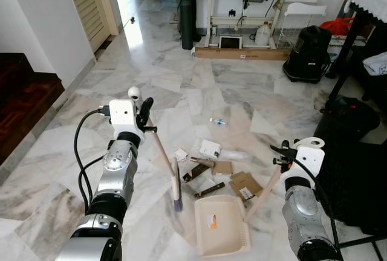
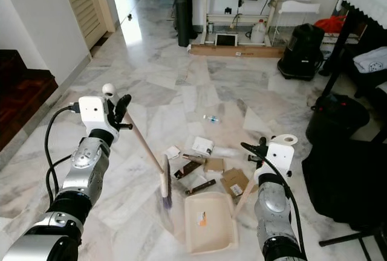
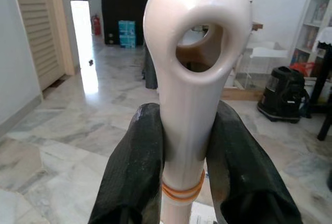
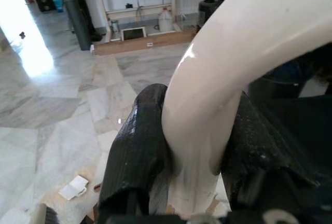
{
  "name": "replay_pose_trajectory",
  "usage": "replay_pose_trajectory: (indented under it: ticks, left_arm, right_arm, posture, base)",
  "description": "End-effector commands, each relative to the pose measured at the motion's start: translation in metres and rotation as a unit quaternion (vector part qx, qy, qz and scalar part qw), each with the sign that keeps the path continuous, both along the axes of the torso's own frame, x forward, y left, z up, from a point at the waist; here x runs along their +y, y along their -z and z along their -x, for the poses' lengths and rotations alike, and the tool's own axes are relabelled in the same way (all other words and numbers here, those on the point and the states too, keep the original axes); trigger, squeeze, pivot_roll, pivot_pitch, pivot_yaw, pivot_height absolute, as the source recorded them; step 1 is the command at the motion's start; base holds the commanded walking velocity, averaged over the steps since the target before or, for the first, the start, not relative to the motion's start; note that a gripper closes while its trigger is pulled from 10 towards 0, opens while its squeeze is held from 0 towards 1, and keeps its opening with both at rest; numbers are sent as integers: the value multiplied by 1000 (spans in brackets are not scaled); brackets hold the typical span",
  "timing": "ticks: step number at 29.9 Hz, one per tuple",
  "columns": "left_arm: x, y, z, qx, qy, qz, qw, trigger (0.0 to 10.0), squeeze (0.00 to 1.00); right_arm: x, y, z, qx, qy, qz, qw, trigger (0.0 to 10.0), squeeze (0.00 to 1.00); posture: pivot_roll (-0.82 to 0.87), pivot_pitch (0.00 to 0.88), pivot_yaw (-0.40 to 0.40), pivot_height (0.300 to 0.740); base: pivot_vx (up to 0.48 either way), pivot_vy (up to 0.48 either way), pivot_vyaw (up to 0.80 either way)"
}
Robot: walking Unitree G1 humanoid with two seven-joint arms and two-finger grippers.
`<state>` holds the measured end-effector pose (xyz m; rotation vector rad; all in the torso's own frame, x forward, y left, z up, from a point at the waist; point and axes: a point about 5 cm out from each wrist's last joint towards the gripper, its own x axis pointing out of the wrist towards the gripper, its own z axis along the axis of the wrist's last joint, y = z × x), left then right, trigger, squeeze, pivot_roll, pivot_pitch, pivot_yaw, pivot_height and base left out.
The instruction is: Sweep floor
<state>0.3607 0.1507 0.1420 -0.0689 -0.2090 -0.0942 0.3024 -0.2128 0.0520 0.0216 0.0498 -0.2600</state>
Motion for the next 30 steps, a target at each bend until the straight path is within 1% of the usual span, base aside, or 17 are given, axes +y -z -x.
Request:
replay_pose_trajectory:
  ticks: [1, 4, 13, 19, 21, 30]
  left_arm:
    - [4, -13, -1, -26, -3, 0, 1000, 10000, 0]
    - [4, -12, -1, -25, -1, -1, 1000, 10000, 0]
    - [2, -12, -1, -23, 4, -3, 1000, 10000, 0]
    - [2, -13, -2, -22, 5, -5, 1000, 10000, 0]
    - [1, -11, -1, -21, 10, -10, 1000, 10000, 0]
    - [-1, -11, 0, -20, 23, -8, 1000, 10000, 0]
  right_arm:
    - [3, -8, -5, -19, -4, -3, 1000, 10000, 0]
    - [4, -8, -5, -19, -6, -7, 1000, 10000, 0]
    - [7, -8, -5, -24, -8, -4, 1000, 10000, 0]
    - [8, -7, -5, -19, -5, -14, 1000, 10000, 0]
    - [8, -5, -5, -16, -3, -25, 1000, 10000, 0]
    - [7, -5, -5, -12, -1, -20, 1000, 10000, 0]
  posture:
    - [-141, 0, 60, 740]
    - [-141, 0, 61, 740]
    - [-138, 0, 65, 740]
    - [-137, 0, 68, 740]
    - [-137, 0, 68, 740]
    - [-136, 0, 67, 740]
  base:
    - [0, 368, 0]
    - [0, 368, -800]
    - [0, 362, 0]
    - [0, 351, 0]
    - [0, 0, -728]
    - [0, 0, -794]
